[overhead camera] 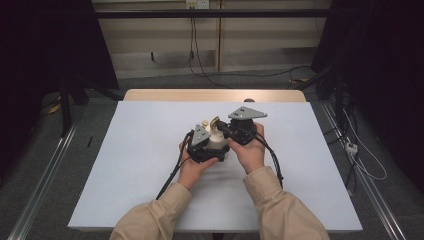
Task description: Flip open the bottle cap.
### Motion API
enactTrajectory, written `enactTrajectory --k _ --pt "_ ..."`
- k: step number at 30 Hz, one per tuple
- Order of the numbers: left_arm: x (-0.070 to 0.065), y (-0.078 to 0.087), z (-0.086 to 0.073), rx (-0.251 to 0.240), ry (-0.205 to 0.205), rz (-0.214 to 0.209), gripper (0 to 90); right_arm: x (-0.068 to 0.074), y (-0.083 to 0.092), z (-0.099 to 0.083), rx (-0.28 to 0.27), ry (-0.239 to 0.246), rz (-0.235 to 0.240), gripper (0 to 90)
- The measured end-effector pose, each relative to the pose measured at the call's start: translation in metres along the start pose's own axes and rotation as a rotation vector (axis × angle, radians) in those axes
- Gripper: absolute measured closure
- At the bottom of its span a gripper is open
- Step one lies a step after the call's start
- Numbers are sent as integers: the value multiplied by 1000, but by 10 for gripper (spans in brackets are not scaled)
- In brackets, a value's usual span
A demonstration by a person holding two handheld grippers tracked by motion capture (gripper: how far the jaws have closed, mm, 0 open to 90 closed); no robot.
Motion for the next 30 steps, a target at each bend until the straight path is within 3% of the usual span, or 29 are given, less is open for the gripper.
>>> enactTrajectory --k 21,30 --pt "0 0 0 -4 5 0 48 0 -4 2 1 6 0 900" --pt "1 0 0 0 -11 3 48 0 -7 1 1 3 3 900"
Point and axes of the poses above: each handheld gripper's, and its own axes: y roughly backward along the jaws, z roughly out of its top, x roughly to its left, the point moved 10 cm from there along -y, roughly forward along the jaws, and after that the axes turned 11 degrees about z, right-handed, at the moved point
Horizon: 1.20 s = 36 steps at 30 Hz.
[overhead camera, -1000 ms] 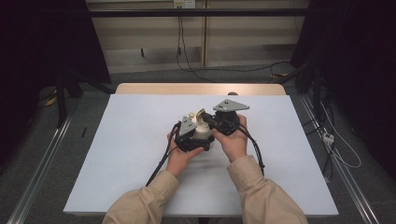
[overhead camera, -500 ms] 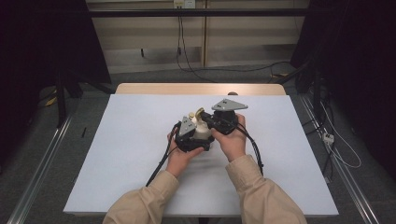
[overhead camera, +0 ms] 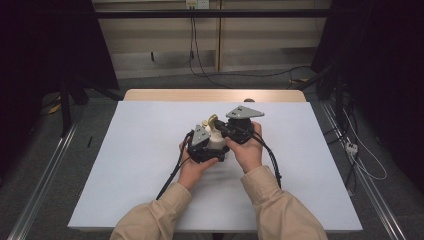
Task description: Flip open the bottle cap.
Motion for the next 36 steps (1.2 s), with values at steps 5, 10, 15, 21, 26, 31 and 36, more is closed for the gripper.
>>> enactTrajectory --k 5,10,15,21,26,31,36 --pt "-1 0 0 0 15 0 48 1 -1 1 0 0 3 900" --pt "-1 0 0 -4 19 -4 48 2 -2 2 1 4 7 900" --pt "-1 0 0 -2 17 -4 47 3 -2 1 3 5 12 891" --pt "-1 -1 -1 1 18 -10 45 0 0 1 -2 -14 9 786" --pt "-1 -1 -2 12 23 -13 42 -2 3 -2 -11 -31 -2 650" --pt "-2 -2 -3 25 3 -3 35 -4 7 -4 -11 -34 -2 565" --pt "-2 -2 -4 28 4 -15 17 -7 12 -5 -28 -36 -11 497"
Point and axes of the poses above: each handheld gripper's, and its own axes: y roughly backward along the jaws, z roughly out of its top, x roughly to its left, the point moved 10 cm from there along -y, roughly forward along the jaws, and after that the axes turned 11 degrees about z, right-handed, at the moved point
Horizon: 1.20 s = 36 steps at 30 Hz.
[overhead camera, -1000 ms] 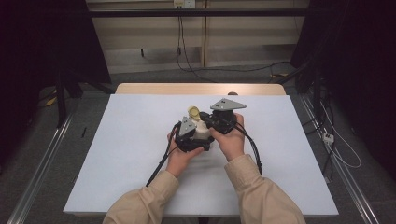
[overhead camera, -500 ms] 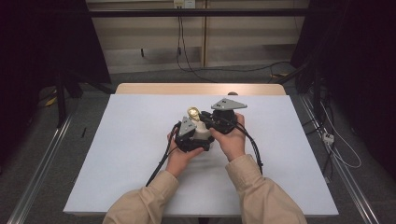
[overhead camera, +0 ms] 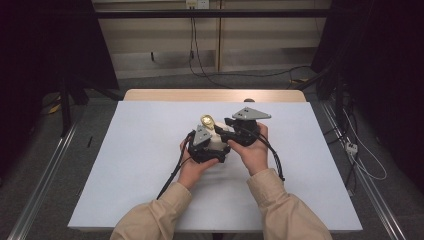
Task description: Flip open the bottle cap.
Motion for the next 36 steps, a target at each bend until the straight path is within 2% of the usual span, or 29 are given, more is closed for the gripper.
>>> enactTrajectory --k 6,12,15,17,20,24,29,34,35,36 --pt "2 1 -3 26 -2 -5 18 -4 4 -5 5 -18 6 355" --pt "2 3 -7 61 -2 -3 19 -5 10 -10 12 -30 19 288" --pt "4 6 -9 84 -2 -9 27 -5 14 -14 15 -25 28 274" --pt "4 8 -10 81 -12 -2 34 -5 17 -16 9 -31 36 267" --pt "4 10 -11 92 0 -4 35 -6 21 -18 0 -36 43 262" --pt "5 12 -17 134 -8 -5 37 -7 25 -21 -4 -39 49 254" --pt "7 20 -20 137 -36 4 46 -5 29 -25 -1 -31 59 243" --pt "13 33 -23 142 -30 5 47 -1 32 -32 12 -10 67 231" --pt "16 36 -24 142 -44 10 49 -1 32 -34 16 -10 71 228" --pt "16 39 -24 139 -31 6 49 0 33 -36 21 -11 76 223"
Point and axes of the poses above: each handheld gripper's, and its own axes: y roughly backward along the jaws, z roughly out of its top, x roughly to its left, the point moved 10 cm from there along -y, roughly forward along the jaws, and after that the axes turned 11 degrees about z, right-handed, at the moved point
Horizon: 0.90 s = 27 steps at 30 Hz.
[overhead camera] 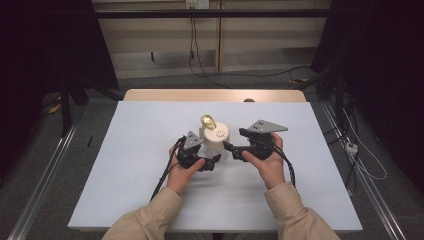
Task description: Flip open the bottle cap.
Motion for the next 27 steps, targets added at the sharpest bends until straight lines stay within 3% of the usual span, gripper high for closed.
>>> enactTrajectory --k 12,27 --pt "21 36 -6 -20 3 0 51 -2 15 -26 20 -10 13 217" --pt "59 78 -29 -19 26 35 52 -6 38 -67 40 -44 11 209"
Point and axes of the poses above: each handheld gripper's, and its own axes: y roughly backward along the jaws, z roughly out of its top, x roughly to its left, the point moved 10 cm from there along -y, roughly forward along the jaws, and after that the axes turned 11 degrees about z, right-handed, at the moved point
